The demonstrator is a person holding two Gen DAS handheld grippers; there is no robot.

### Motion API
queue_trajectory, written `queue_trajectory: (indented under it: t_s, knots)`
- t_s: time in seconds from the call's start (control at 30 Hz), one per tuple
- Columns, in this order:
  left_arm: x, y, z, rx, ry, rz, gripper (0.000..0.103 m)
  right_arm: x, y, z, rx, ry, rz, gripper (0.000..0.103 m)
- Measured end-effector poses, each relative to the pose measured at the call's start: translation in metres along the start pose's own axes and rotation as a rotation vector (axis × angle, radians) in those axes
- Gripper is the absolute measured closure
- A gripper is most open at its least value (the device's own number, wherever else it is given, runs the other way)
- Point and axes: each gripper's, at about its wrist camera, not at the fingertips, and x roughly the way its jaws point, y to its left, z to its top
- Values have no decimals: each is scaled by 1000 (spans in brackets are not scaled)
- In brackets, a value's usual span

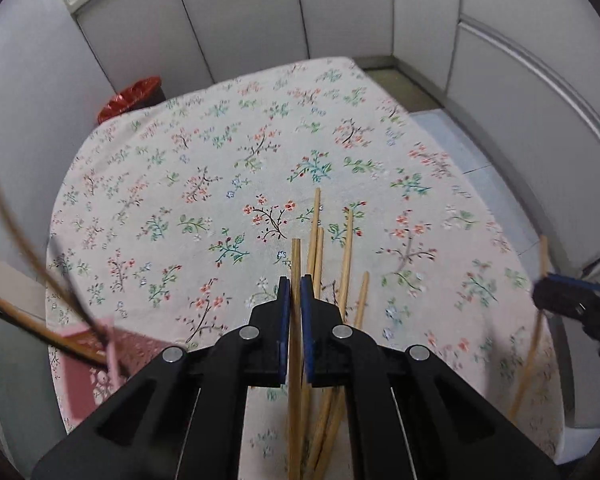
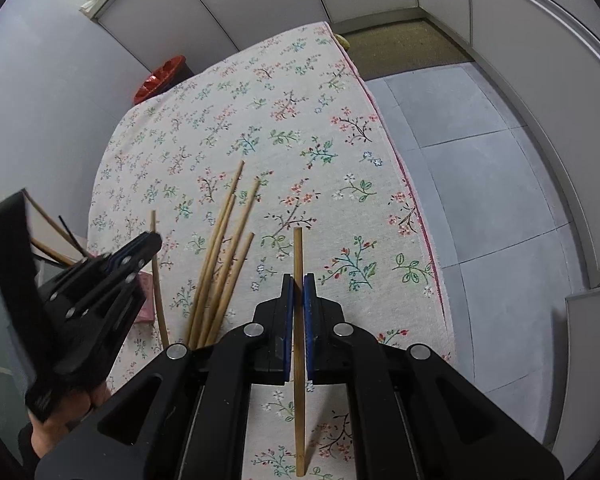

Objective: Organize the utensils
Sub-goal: 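Grasp a wooden chopstick from the bundle with the left tool, then carry the held chopsticks upright over the pink basket with both tools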

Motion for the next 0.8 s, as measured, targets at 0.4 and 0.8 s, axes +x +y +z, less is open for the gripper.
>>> queue_trajectory:
  t_s: [0.4, 0.8]
  knots:
    - [-114, 44, -59, -81, -231, -58, 98, -50, 38, -16, -96, -142, 21, 99]
    - [-203, 107, -77, -233, -475, -82, 98, -93, 81, -7, -126, -336, 45, 99]
